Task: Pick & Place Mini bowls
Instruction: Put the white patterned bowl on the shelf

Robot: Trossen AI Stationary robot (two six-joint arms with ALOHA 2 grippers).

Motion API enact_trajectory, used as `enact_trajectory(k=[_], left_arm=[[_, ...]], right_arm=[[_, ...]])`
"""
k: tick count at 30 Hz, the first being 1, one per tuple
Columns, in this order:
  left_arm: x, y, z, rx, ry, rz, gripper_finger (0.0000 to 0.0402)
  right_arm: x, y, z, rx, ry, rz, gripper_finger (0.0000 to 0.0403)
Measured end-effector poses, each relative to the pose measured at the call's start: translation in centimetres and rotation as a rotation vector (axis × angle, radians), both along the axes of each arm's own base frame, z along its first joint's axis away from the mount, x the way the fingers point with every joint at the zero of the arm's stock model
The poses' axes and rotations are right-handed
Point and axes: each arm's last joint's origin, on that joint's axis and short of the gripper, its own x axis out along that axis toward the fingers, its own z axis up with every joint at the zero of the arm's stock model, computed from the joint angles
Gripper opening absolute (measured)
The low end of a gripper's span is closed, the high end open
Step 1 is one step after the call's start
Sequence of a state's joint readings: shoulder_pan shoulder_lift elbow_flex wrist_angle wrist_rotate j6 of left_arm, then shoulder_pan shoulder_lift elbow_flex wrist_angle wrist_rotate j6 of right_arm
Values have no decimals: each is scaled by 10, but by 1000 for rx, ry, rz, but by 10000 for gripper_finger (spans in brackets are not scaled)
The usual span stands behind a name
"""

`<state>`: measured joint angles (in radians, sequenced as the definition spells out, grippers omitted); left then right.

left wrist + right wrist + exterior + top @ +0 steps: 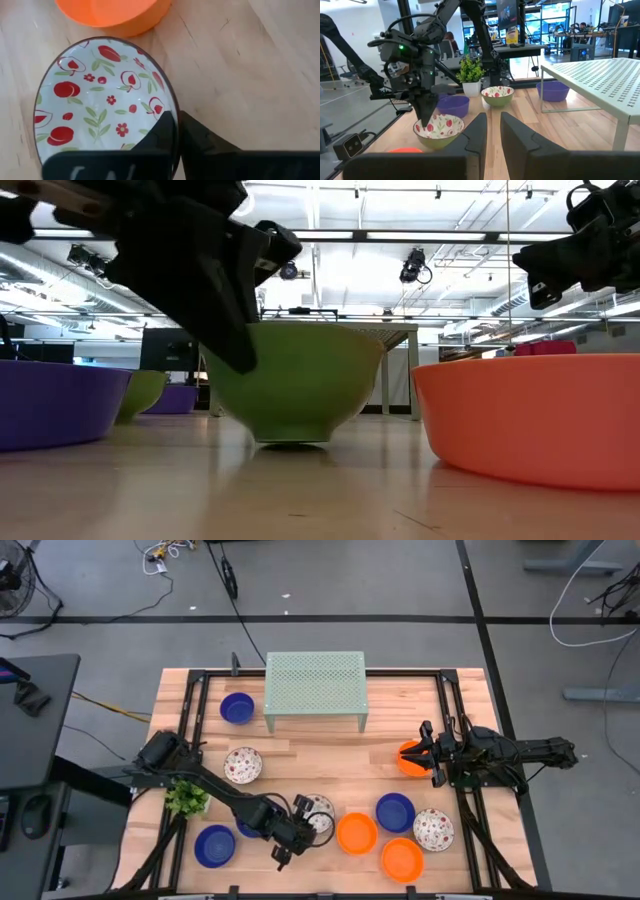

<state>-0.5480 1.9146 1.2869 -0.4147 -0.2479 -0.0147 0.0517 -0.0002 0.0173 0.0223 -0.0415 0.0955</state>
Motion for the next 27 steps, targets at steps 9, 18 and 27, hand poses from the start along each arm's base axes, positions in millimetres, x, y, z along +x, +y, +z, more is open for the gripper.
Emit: enact_trajectory(k=[9,18,27], left_arm=[[-27,40,75,3,-82,182,12],[-55,151,155,-8,-265,499,12],[-55,268,195,6,-303,669,12]], right_arm=[[0,0,0,0,0,0,58],[0,0,0,0,0,1,58],[0,0,0,0,0,0,58]])
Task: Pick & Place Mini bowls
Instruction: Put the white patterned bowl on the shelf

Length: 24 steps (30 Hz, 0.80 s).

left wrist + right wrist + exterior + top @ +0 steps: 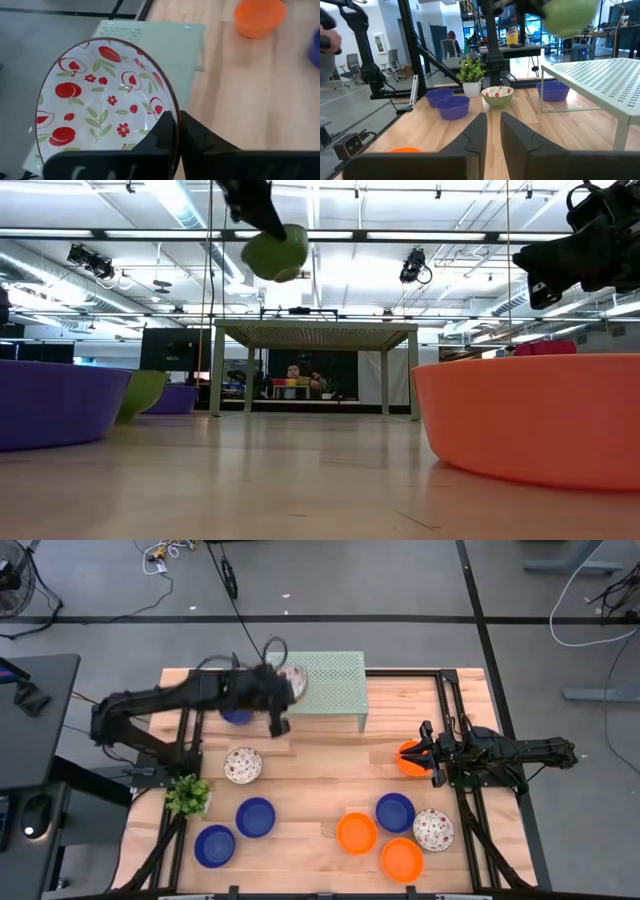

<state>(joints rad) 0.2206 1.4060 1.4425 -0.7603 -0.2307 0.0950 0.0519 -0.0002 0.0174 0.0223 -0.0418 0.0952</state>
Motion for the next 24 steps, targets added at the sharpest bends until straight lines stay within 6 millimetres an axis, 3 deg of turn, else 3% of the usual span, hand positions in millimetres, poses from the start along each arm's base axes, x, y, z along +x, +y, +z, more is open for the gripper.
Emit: enact_trajectory(k=[5,9,16,24], left_arm=[[12,42,-5,16,105,56,12],[25,63,-16,45,228,96,16],[39,83,-36,50,344,124,15],[37,94,-46,26,381,190,23]], right_arm=[[0,0,0,0,0,0,58],[0,0,0,0,0,0,58],[0,0,0,0,0,0,58],[0,0,0,0,0,0,58]])
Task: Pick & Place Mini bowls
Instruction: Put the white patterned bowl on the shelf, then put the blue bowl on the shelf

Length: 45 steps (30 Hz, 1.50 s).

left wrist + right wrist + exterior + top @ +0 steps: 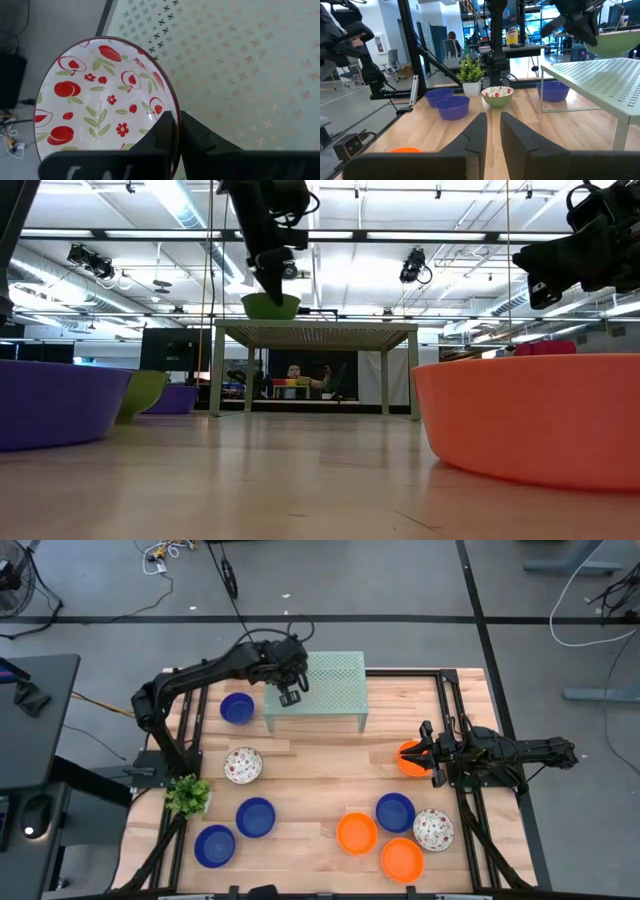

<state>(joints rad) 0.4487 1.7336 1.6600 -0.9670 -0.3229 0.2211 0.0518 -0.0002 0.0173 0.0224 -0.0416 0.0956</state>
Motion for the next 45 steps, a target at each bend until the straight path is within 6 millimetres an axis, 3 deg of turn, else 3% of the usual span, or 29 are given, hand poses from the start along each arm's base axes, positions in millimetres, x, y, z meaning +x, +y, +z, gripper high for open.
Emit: enact_trajectory(k=[12,28,32,39,45], left_arm=[[-5,18,-5,-48,-33,79,31],[1,23,-15,-22,-3,90,37],[1,23,-15,-8,16,66,67],[0,20,-11,-15,7,45,165],[-12,3,28,-35,-36,60,225]], right_arm=[[0,0,0,0,0,0,58],[0,0,0,0,0,0,58],[0,0,0,0,1,0,58],[0,0,0,0,1,0,58],[0,0,0,0,1,0,58]])
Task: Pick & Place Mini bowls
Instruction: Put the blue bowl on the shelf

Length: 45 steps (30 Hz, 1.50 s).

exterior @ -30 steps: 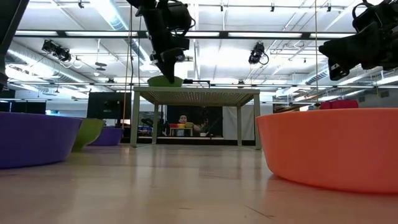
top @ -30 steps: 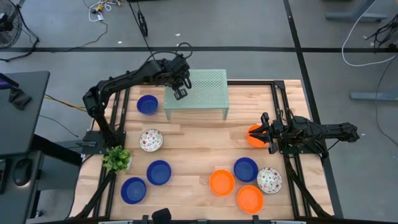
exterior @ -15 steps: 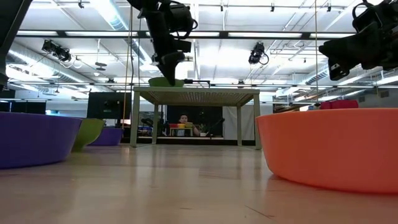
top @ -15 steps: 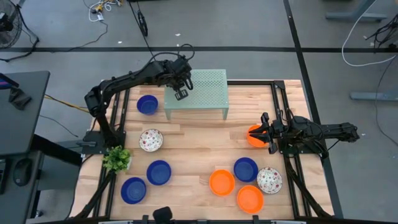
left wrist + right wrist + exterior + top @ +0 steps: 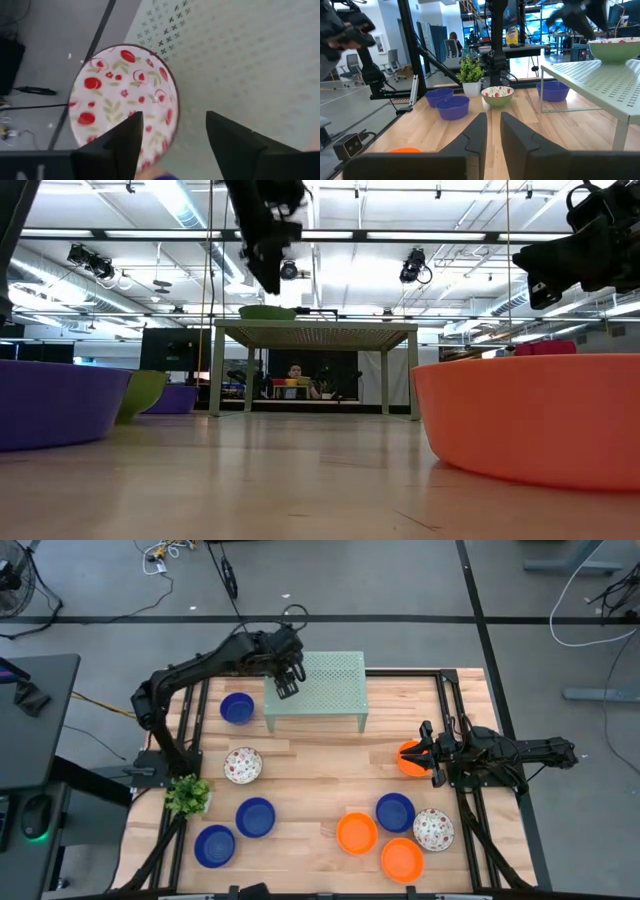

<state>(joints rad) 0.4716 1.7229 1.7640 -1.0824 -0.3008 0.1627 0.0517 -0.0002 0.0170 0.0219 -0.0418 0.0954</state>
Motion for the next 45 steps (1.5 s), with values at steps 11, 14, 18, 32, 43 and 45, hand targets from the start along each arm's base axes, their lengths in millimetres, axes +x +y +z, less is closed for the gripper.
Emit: enact_trajectory(k=[11,14,18,32,43,45], left_arm=[[-62,-84,47,-11,-360,-106,221],[-77,-112,36,-4,-511,-179,212],[-88,-145,0,-17,-685,-273,201],[-113,-210,-145,-101,-1042,-425,181],[-126,-213,-160,-14,-1077,-318,181],[-126,-212,-160,17,-1072,-293,181]], right_arm=[[0,0,0,0,0,0,58],[0,0,0,0,0,0,58],[0,0,0,0,0,0,58],[0,0,0,0,-1,0,58],[-1,0,8,-97,-94,-11,58],[-2,0,17,-52,-186,-11,58]])
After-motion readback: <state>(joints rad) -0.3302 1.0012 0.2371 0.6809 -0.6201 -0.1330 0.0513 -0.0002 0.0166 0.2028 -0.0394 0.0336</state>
